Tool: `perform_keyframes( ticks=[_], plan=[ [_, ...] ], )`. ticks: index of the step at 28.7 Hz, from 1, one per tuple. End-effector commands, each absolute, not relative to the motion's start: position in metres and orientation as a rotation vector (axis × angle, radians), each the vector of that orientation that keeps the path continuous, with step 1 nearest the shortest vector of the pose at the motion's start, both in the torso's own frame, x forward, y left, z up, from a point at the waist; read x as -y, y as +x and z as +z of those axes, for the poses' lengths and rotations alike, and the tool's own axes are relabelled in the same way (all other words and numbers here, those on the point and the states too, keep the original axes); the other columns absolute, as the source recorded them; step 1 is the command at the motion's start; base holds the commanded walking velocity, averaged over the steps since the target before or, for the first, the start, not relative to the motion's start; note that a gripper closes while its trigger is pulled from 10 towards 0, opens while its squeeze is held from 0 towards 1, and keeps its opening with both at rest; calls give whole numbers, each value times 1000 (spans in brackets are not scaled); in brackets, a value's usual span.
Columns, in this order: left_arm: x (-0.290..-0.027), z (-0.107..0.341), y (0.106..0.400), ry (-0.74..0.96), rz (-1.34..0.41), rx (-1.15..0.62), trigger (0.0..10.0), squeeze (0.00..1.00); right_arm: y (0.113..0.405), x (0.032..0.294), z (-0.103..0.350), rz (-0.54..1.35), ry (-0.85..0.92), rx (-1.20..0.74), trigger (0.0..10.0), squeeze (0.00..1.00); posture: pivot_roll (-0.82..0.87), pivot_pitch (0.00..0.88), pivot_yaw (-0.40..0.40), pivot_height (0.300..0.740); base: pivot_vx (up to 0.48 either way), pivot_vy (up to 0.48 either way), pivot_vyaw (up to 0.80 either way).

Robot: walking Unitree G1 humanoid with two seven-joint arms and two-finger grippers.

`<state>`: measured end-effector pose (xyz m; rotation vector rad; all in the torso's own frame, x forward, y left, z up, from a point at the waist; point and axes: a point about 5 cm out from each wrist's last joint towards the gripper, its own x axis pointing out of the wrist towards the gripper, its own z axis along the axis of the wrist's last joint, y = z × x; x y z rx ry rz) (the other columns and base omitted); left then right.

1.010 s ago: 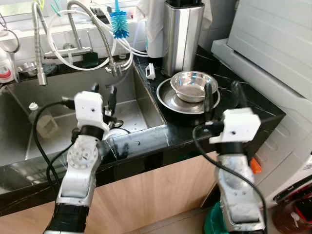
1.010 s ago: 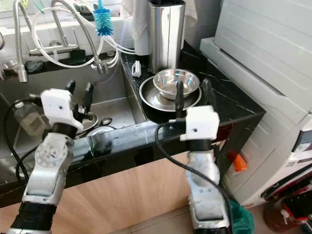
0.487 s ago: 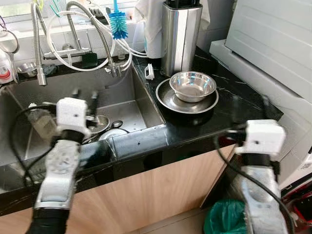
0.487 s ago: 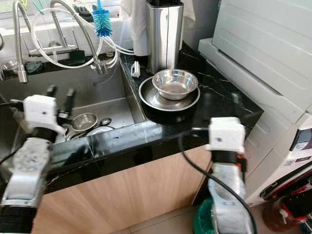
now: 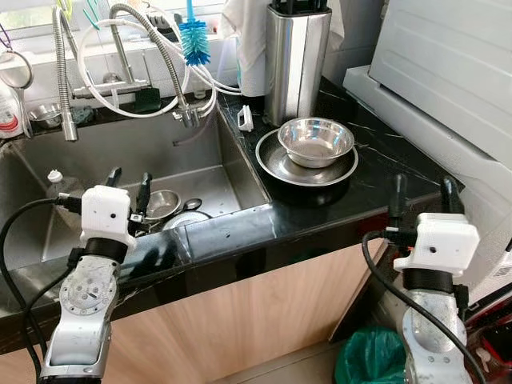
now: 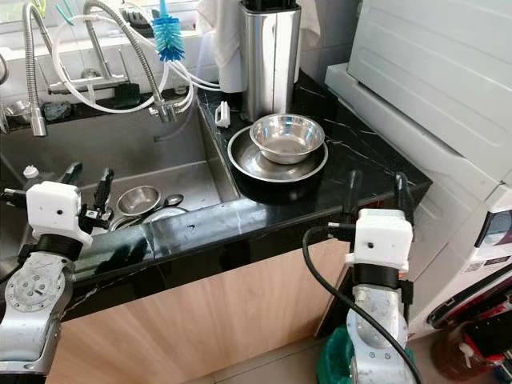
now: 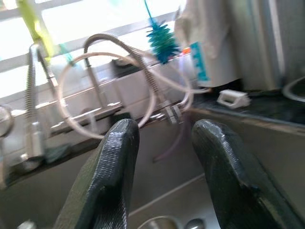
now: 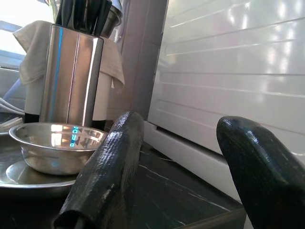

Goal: Kitchen organization

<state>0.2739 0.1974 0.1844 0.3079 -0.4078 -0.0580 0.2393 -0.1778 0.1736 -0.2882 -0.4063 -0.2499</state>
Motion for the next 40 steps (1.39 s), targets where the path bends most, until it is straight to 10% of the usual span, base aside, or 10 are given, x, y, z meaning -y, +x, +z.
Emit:
perform_keyframes(
  ticks=[1, 40],
  plan=[
    [-195, 188, 274, 340, -87, 420, 10000, 0, 238, 177, 179, -243, -291, 419, 10000, 0, 49, 28, 33, 740, 0, 0, 0],
    [-210, 176, 251, 357, 23, 371, 10000, 0, 205, 216, 157, -302, -329, 214, 10000, 0, 45, 2, 32, 740, 0, 0, 0]
  ],
)
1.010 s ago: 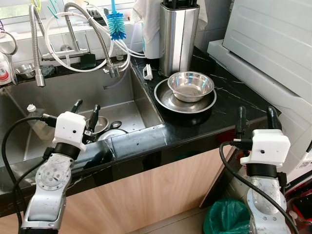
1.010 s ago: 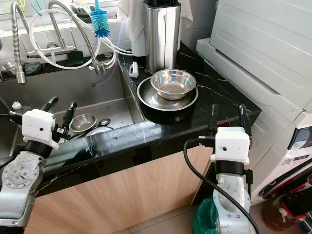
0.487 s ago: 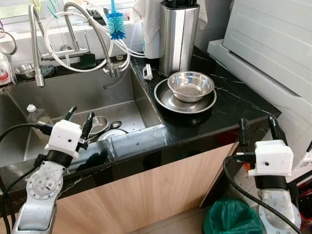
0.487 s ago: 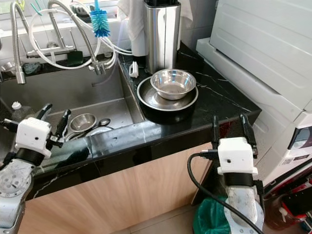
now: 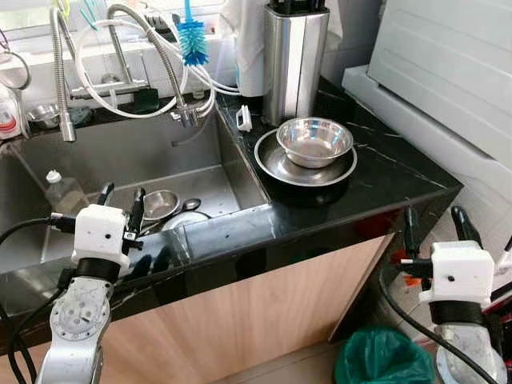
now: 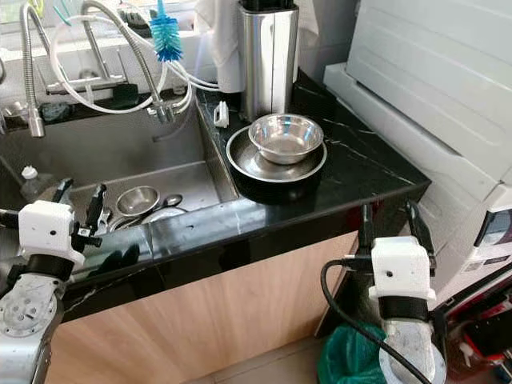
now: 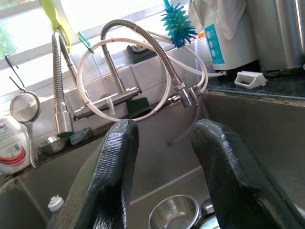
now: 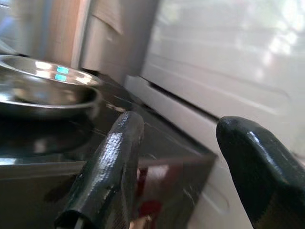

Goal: Kitchen organization

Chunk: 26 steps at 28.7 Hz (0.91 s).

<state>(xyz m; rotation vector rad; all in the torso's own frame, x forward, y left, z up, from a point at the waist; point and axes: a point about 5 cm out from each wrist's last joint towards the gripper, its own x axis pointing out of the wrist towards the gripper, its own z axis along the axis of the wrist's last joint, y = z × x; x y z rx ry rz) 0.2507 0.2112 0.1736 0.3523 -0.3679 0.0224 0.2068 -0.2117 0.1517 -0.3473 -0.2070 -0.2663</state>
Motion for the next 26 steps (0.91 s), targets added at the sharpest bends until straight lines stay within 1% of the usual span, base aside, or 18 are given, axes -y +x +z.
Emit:
perform_keyframes(
  ticks=[1, 11, 12, 13, 18, 20, 26],
  plan=[
    [-210, 176, 252, 354, 23, 372, 10000, 0, 205, 215, 158, -301, -316, 218, 10000, 0, 42, 0, 31, 740, 0, 0, 0],
    [-209, 177, 253, 344, 23, 365, 10000, 0, 205, 214, 160, -297, -302, 217, 10000, 0, 42, 0, 31, 740, 0, 0, 0],
    [-209, 177, 253, 341, 23, 364, 10000, 0, 205, 214, 160, -301, -296, 215, 10000, 0, 40, 0, 32, 740, 0, 0, 0],
    [-204, 177, 254, 318, 5, 359, 10000, 0, 207, 212, 158, -310, -249, 206, 10000, 0, 50, 0, 29, 740, 0, 0, 0],
    [-201, 177, 255, 312, -4, 355, 10000, 0, 208, 211, 157, -308, -226, 198, 10000, 0, 47, 0, 30, 740, 0, 0, 0],
    [-201, 177, 255, 313, -8, 353, 10000, 0, 208, 210, 158, -300, -241, 203, 10000, 0, 45, 0, 31, 740, 0, 0, 419],
    [-200, 178, 256, 316, -15, 347, 10000, 0, 210, 208, 159, -284, -262, 205, 10000, 0, 44, 0, 32, 740, 0, 0, 794]
  ],
)
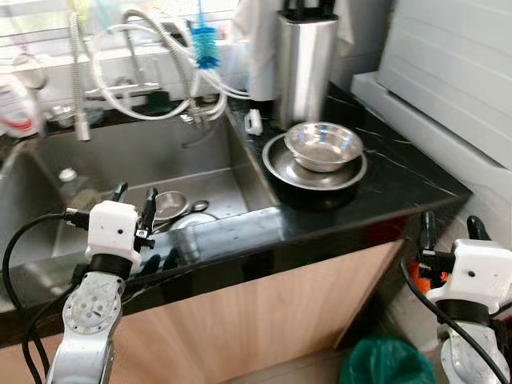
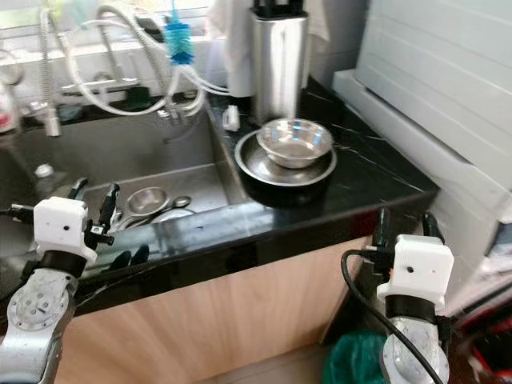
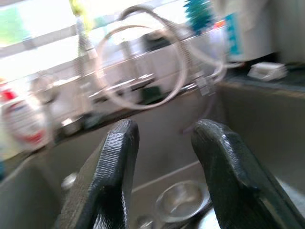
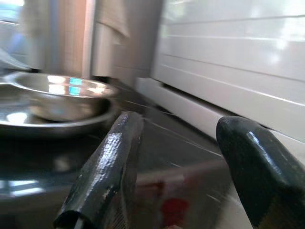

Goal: Kitchen organization

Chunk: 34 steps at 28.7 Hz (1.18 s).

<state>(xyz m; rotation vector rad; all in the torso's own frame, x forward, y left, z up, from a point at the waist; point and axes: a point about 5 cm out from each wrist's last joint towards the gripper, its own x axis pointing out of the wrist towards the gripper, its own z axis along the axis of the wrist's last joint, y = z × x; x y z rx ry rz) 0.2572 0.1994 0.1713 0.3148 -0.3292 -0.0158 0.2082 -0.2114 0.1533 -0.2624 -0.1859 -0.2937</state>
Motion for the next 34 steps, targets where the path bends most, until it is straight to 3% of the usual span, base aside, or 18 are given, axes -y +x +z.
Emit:
perform_keyframes(
  ticks=[1, 10, 34],
  plan=[
    [-200, 178, 256, 317, -14, 347, 10000, 0, 210, 208, 159, -281, -262, 206, 10000, 0, 45, 0, 31, 740, 0, 0, 794],
    [-200, 179, 257, 313, -14, 346, 10000, 0, 214, 205, 161, -254, -267, 214, 10000, 0, 42, 0, 29, 740, 0, 0, 736],
    [-200, 183, 263, 320, -9, 354, 10000, 0, 222, 202, 166, -222, -286, 233, 10000, 0, 40, 9, 25, 740, 0, 0, 119]
  ],
)
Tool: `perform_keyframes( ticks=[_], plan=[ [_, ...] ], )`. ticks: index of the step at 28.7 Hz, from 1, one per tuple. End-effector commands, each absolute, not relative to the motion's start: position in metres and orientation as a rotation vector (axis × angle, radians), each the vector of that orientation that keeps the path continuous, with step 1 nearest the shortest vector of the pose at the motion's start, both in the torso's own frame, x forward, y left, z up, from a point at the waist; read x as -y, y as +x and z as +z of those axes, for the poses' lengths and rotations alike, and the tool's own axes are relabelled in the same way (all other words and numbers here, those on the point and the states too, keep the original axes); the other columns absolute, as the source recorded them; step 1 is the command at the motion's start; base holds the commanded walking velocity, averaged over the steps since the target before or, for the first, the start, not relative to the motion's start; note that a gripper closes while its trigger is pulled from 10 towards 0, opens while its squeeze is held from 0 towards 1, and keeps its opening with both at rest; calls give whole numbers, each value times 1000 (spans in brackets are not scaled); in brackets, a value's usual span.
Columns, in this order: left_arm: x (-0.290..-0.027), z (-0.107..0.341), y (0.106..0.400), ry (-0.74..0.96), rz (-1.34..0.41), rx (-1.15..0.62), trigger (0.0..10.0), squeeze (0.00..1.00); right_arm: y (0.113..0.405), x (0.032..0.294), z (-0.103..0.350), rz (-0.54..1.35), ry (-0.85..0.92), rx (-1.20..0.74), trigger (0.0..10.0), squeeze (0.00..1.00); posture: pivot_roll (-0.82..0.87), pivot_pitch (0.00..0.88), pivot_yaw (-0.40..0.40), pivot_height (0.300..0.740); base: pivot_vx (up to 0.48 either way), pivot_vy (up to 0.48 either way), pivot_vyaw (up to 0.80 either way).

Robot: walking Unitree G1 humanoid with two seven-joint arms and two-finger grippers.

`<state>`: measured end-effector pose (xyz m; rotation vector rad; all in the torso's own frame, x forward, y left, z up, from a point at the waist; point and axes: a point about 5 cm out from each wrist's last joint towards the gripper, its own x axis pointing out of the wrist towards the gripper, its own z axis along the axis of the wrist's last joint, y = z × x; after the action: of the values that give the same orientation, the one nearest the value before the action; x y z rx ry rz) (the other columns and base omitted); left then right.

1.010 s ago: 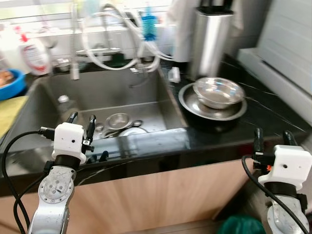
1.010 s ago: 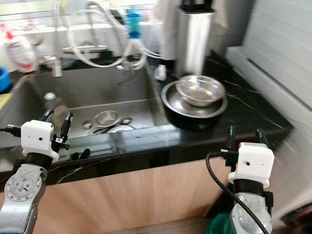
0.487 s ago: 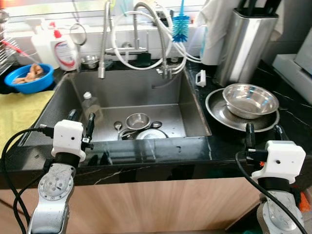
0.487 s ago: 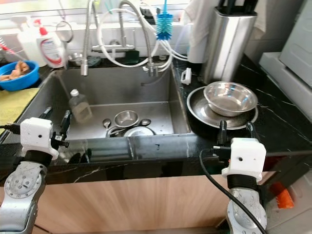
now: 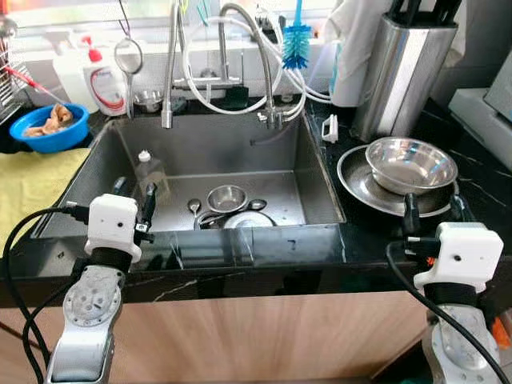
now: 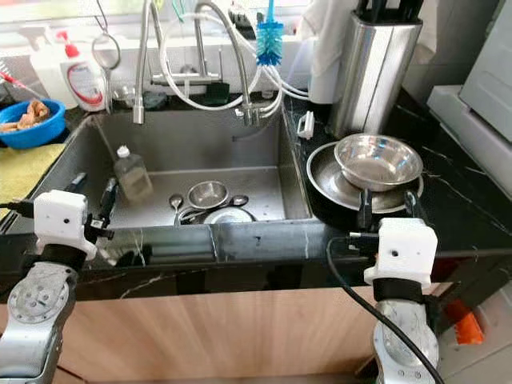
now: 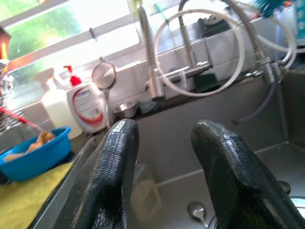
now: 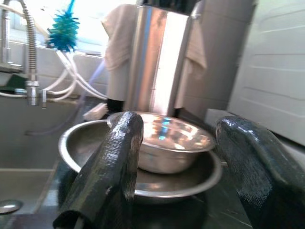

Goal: Kitchen organization

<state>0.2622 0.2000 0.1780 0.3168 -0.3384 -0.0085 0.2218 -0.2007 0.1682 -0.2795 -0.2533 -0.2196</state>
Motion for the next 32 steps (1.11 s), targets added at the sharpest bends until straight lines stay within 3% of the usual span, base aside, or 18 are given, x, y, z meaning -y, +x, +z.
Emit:
perform_keyframes(
  ticks=[1, 6, 18, 32],
  plan=[
    [-200, 183, 263, 319, -9, 354, 10000, 0, 223, 201, 166, -219, -293, 232, 10000, 0, 40, 9, 25, 740, 0, 0, 0],
    [-199, 184, 263, 316, -10, 355, 10000, 0, 225, 197, 169, -199, -301, 256, 10000, 0, 37, 12, 24, 740, 0, 0, 538],
    [-198, 183, 264, 311, -7, 355, 10000, 0, 226, 199, 169, -210, -292, 250, 10000, 0, 32, 13, 21, 740, 0, 0, 0],
    [-196, 183, 265, 305, -10, 359, 10000, 0, 227, 199, 169, -207, -290, 250, 10000, 0, 30, 8, 20, 740, 276, 0, 0]
  ],
)
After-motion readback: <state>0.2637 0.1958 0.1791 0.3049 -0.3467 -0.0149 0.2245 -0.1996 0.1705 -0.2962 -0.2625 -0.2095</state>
